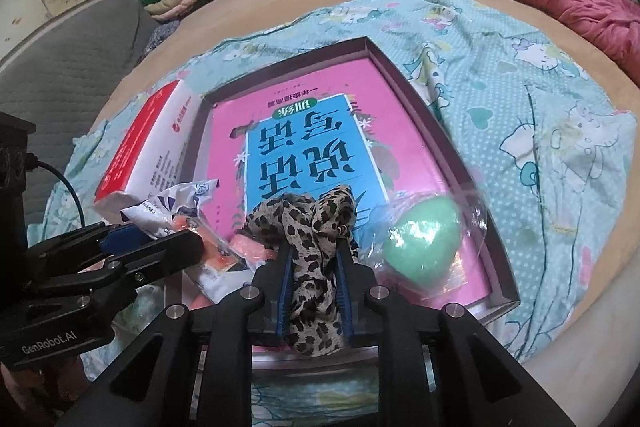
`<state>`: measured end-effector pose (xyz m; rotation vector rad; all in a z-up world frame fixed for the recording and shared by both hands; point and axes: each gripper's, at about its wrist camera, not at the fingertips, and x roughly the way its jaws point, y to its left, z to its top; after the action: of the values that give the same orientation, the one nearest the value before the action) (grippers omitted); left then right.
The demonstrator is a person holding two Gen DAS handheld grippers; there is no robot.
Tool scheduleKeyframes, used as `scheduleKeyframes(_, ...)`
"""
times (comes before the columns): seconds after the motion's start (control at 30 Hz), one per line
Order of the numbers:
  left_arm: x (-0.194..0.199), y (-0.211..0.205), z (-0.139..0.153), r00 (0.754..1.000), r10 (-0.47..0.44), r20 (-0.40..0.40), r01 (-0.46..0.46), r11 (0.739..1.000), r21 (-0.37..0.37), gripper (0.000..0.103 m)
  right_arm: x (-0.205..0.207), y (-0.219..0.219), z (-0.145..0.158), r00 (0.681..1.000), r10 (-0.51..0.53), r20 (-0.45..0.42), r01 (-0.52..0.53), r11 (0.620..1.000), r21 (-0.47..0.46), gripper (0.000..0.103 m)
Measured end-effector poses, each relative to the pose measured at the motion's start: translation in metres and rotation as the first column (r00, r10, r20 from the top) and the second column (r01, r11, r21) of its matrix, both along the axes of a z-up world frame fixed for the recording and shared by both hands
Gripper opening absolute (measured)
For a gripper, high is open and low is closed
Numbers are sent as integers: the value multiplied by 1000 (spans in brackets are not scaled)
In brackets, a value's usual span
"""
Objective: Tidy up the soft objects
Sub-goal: 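Lower the packet and leopard cloth onto the pink tray and open both tools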
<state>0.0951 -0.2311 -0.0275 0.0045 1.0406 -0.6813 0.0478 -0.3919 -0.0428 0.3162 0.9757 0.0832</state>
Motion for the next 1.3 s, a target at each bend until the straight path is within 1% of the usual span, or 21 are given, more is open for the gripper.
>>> scheduleKeyframes(0.3, -1, -2, -5, 1000, 9, 2, -9, 999, 48, 49, -2, -4, 1, 1000, -18, 4, 18, 1000, 14, 25)
scheduleKeyframes(0.4, -1, -3, -7, 1000, 17, 8, -17, 997, 81, 54, -4, -4, 3, 1000, -21, 9, 21, 1000, 13, 30)
scheduleKeyframes(0.5, 0, -3, -9, 1000, 18, -1, -18, 996, 88, 58, -4, -4, 4, 1000, -24, 15, 23, 1000, 17, 36)
scheduleKeyframes(0.53, 0, -4, -9, 1000, 18, -2, -18, 995, 95, 58, -5, -4, 5, 1000, -24, 18, 24, 1000, 14, 38)
scheduleKeyframes(0.73, -4, -7, -10, 1000, 11, 6, -12, 992, 123, 59, -6, -1, 8, 999, -19, 27, 19, 1000, 5, 39)
scheduleKeyframes(0.83, -6, -7, -9, 1000, 6, 11, -7, 991, 130, 60, -8, -1, 9, 999, -23, 31, 23, 1000, -1, 41)
scheduleKeyframes(0.87, -7, -7, -9, 1000, 5, 14, -7, 991, 133, 60, -8, -1, 10, 999, -23, 34, 23, 1000, -1, 45)
scheduleKeyframes(0.93, -8, -8, -7, 1000, 3, 16, -5, 991, 132, 63, -9, -1, 12, 999, -25, 41, 26, 1000, -7, 48)
scheduleKeyframes(1.07, -11, -7, -4, 1000, 2, 24, -6, 991, 133, 64, -10, 0, 14, 998, -27, 50, 28, 999, -19, 52)
scheduleKeyframes(1.13, -12, -5, -2, 1000, 5, 25, -8, 992, 129, 68, -10, 0, 16, 998, -29, 55, 31, 999, -23, 53)
scheduleKeyframes(1.3, -17, -3, 4, 999, 8, 39, -13, 991, 130, 70, -12, -2, 20, 996, -46, 72, 49, 998, -37, 58)
